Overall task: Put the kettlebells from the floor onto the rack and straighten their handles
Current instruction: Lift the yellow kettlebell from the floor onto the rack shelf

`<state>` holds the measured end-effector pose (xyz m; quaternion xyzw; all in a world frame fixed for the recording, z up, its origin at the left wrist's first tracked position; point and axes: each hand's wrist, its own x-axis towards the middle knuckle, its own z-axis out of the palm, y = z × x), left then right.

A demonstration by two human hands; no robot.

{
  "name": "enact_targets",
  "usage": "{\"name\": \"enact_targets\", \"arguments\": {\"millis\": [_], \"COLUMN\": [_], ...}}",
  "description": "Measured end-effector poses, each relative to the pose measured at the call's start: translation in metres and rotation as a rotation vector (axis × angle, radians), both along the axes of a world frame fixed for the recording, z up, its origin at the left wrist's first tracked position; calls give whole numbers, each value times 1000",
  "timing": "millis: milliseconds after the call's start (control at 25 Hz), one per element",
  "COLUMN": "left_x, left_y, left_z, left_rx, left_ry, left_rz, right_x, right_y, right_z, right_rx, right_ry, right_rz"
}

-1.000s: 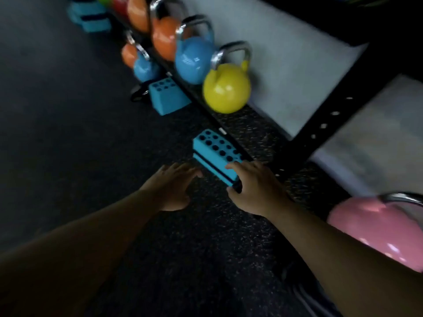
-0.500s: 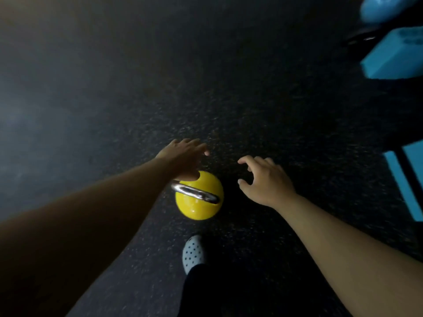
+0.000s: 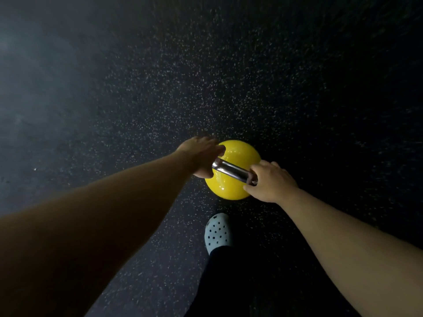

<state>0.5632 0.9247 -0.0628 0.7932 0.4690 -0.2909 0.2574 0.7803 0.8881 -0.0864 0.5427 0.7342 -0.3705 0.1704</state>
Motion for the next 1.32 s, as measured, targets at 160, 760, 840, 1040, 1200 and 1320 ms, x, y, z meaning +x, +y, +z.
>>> {"name": "enact_targets", "arguments": {"millis": [160, 760, 840, 1040, 1200, 1320], "left_x": [8, 150, 198, 361, 497, 583], "left_y": [2, -1, -4, 15, 36, 52], "left_z": [-34, 19, 39, 104, 168, 218], "left_rx": [-118, -200, -214, -165, -89, 34], "left_ry": [-81, -146, -158, -240, -300, -385], "left_rz": [65, -25, -83, -349, -562, -716], "right_x": [-2, 128, 172, 307, 414, 480], "right_y": [-5, -36, -53, -79, -88, -86], "right_z": [-22, 33, 54, 121, 184, 236], "right_rx": [-99, -87, -89, 39, 230, 367], "right_ry": [187, 226, 228, 195, 102, 45], "right_rz": [-205, -546, -597, -847, -1019, -1067]}}
